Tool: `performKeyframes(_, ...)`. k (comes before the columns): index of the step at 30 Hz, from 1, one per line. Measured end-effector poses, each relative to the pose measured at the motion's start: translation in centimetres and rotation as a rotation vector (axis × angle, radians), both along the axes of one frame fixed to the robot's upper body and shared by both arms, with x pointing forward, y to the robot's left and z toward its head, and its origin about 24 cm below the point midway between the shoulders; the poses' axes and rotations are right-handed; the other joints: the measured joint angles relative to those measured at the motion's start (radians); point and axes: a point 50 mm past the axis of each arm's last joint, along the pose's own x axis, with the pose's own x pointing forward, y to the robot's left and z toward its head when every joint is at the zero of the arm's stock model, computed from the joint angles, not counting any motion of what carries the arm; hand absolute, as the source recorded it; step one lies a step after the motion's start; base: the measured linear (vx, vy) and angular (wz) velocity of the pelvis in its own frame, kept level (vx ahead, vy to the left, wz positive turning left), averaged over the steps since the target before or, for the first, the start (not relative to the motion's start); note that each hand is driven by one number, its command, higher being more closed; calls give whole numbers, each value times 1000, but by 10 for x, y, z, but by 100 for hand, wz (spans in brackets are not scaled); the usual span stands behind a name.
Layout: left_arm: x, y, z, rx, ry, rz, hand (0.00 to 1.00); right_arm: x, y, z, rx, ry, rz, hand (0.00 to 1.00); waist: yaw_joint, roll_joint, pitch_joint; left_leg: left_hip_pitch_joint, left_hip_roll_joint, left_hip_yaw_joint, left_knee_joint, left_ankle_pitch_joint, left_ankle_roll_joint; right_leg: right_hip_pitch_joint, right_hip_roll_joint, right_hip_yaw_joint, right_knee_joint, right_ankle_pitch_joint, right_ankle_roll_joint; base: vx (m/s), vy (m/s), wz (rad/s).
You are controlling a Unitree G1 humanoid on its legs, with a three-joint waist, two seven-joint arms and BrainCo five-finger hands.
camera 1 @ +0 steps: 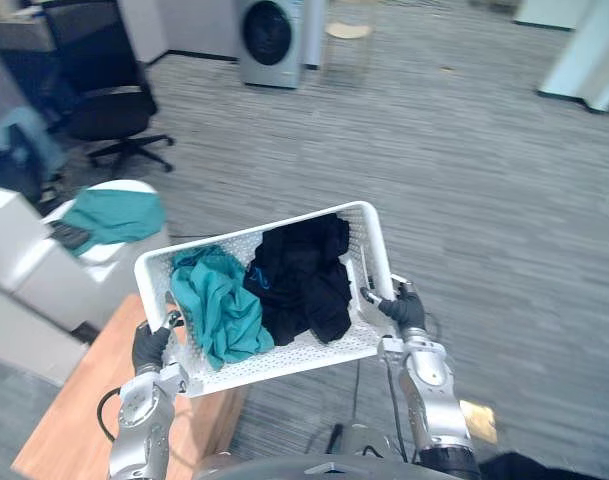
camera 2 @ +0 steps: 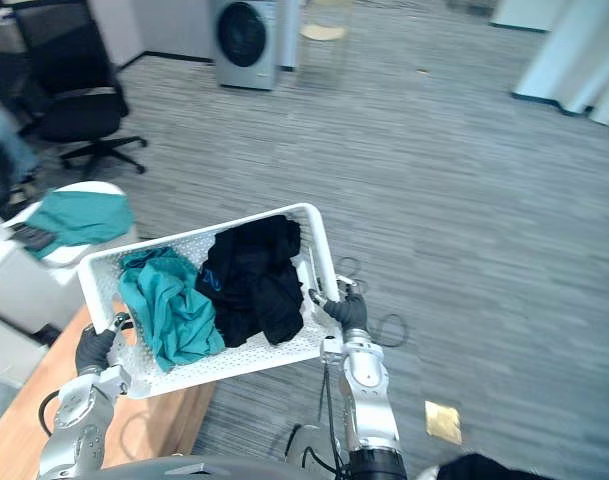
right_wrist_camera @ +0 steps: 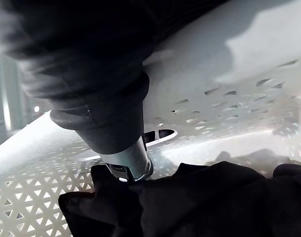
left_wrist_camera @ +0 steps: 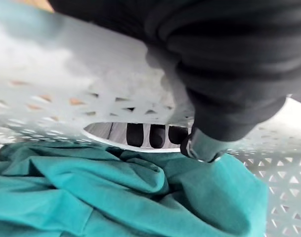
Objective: Pick up the laundry basket with both hands and put the clothes into the washing machine.
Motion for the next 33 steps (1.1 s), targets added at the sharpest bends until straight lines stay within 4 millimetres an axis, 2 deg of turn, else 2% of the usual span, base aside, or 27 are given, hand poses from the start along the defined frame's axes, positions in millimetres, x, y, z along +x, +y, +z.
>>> performKeyframes(1, -3, -3, -5, -13, 22, -2, 100, 3, -4, -2, -19, 19, 4, 100, 11, 47, -14, 13, 14, -22, -63, 47, 5, 10, 40, 5, -58, 20, -42, 0, -57, -120)
performKeyframes(2, -3, -3, -7, -21, 29, -1, 100, 3, -4, -3, -20, 23, 6, 100, 1, 30, -12, 16, 4, 15, -75, 65, -6, -7, -17, -26, -12, -6, -75, 57, -70, -107)
performKeyframes(3, -2, -5, -10, -35, 39, 1, 100, 4, -6, -7, -21, 39, 3, 100, 1, 22, -8, 18, 1, 33, -73, 65, -7, -10, -33, -51, -21, 18, -11, 52, -94, -60)
performKeyframes(7, 2, -8, -13, -50, 47, -11, 100, 3, -10, -7, -27, 46, -7, 100, -15, 38, -5, -3, 49, 28, -120, 109, -35, 25, 59, -50, -194, 117, -31, 16, -135, -30)
performKeyframes(11, 6, -8, -14, -55, 54, -14, 100, 3, -11, -9, -22, 54, -14, 100, -17, 40, -4, -40, 109, 13, -27, 93, -48, 58, 105, -67, -239, 108, -45, 14, -102, 13)
performKeyframes(12, 5, -6, -14, -58, 54, -9, 100, 2, -9, -14, -7, 68, -15, 100, -12, 40, 1, -79, 151, -7, 98, 77, -30, 93, 131, -69, -270, 95, -54, 6, -159, 25)
performKeyframes(13, 3, -5, -16, -65, 59, -3, 100, -1, -9, -16, -6, 76, -14, 100, -4, 48, 11, -149, 216, -14, 304, 72, 66, 143, 163, -71, -304, 91, -60, 5, -178, 19)
performKeyframes(14, 1, -5, -17, -72, 63, 2, 100, -1, -9, -16, -6, 75, -12, 100, 3, 54, 20, -182, 250, -11, 415, 82, 163, 174, 180, -67, -320, 86, -68, 61, -206, -1)
performKeyframes(15, -6, -5, -20, -85, 81, 13, 100, -3, -8, -17, -8, 78, -8, 100, 20, 65, 29, -256, 299, -40, 611, 158, 249, 226, 203, -59, -343, 80, -77, 91, -144, -18)
performKeyframes(16, -12, -8, -24, -102, 98, 16, 100, -3, -8, -17, -12, 81, -6, 100, 33, 65, 36, -332, 284, -114, 726, 158, 191, 249, 207, -51, -345, 64, -84, 160, -109, -19)
performKeyframes(17, -14, -9, -24, -112, 98, 20, 100, -3, -9, -16, -15, 77, -6, 100, 35, 70, 36, -371, 256, -141, 757, 146, 172, 254, 207, -39, -344, 56, -91, 166, -20, -6)
performKeyframes(18, -15, -11, -24, -120, 96, 22, 100, -2, -11, -14, -23, 73, -5, 100, 40, 66, 38, -444, 158, -200, 740, 117, 119, 248, 197, -9, -345, 50, -100, 207, 4, -15)
performKeyframes(19, -16, -12, -24, -125, 94, 24, 100, -1, -12, -13, -28, 71, -3, 100, 59, 60, 42, -482, 58, -246, 615, 95, 67, 238, 174, -5, -345, 50, -101, 169, 23, -32)
performKeyframes(20, -16, -12, -24, -125, 96, 25, 100, 0, -11, -13, -28, 69, 1, 100, 74, 60, 42, -492, 29, -249, 529, 94, 58, 234, 168, -2, -348, 49, -102, 203, 42, -56)
performKeyframes(21, -17, -10, -25, -123, 97, 30, 100, 2, -10, -12, -27, 71, 11, 100, 92, 64, 42, -511, 2, -247, 354, 112, 50, 234, 166, -2, -365, 50, -102, 193, 36, -43)
performKeyframes(22, -17, -10, -24, -123, 97, 30, 100, 2, -9, -13, -26, 74, 11, 100, 95, 66, 41, -520, -5, -244, 267, 132, 45, 239, 167, -4, -377, 48, -100, 361, 63, -22)
performKeyframes(23, -22, -12, -23, -134, 89, 45, 100, 2, -9, -12, -27, 75, 12, 100, 94, 63, 42, -519, -9, -229, 24, 219, 25, 268, 168, -8, -397, 39, -44, 341, 67, -4)
performKeyframes(24, -24, -13, -22, -139, 88, 51, 100, 3, -10, -11, -28, 73, 11, 100, 95, 68, 37, -514, -13, -238, -19, 262, 20, 274, 167, -1, -395, 27, -31, 372, 83, -8)
performKeyframes(25, -26, -13, -23, -143, 90, 59, 100, 3, -10, -11, -32, 70, 11, 100, 99, 64, 36, -510, -20, -254, -37, 300, 18, 282, 163, 8, -392, 16, -18, 477, 150, -40)
performKeyframes(26, -30, -13, -24, -151, 95, 73, 100, 4, -8, -10, -34, 69, 18, 100, 121, 47, 31, -494, -34, -249, -38, 381, 51, 302, 141, 42, -376, -8, 6, 490, 162, -49)
performKeyframes(27, -31, -13, -24, -152, 94, 81, 100, 4, -7, -11, -33, 72, 22, 100, 127, 40, 27, -489, -39, -241, -29, 398, 63, 300, 129, 52, -357, -27, 14, 624, 201, -63)
performKeyframes(28, -35, -9, -24, -149, 97, 101, 100, 4, -2, -13, -24, 77, 34, 100, 134, 11, 24, -464, -59, -197, 15, 364, 90, 286, 81, 78, -267, -88, 57, 416, 135, -44)
performKeyframes(29, -36, -9, -25, -148, 103, 107, 100, 3, -1, -14, -20, 81, 35, 100, 133, 5, 19, -458, -69, -188, 40, 334, 100, 263, 59, 91, -195, -111, 84, 519, 199, -37)
performKeyframes(30, -37, -8, -25, -147, 105, 110, 100, 3, 0, -16, -17, 89, 35, 100, 126, 5, 20, -427, -85, -176, 74, 277, 115, 192, 20, 119, 34, -142, 106, 484, 223, -14)
performKeyframes(31, -38, -6, -25, -143, 105, 114, 100, 2, 1, -18, -10, 99, 36, 100, 116, -3, 25, -389, -104, -169, 82, 244, 127, 126, -13, 137, 229, -127, 95, 569, 274, 7)
performKeyframes(32, -38, -4, -24, -135, 105, 114, 100, -1, 4, -22, 8, 112, 32, 100, 94, -29, 41, -311, -153, -169, 77, 200, 144, 45, -71, 151, 502, -22, 20, 556, 226, 40)
performKeyframes(33, -39, 0, -23, -116, 108, 108, 100, -6, 6, -27, 30, 130, 22, 100, 67, -44, 54, -237, -184, -186, 86, 154, 165, -15, -90, 181, 706, 20, -14, 460, 148, 54)
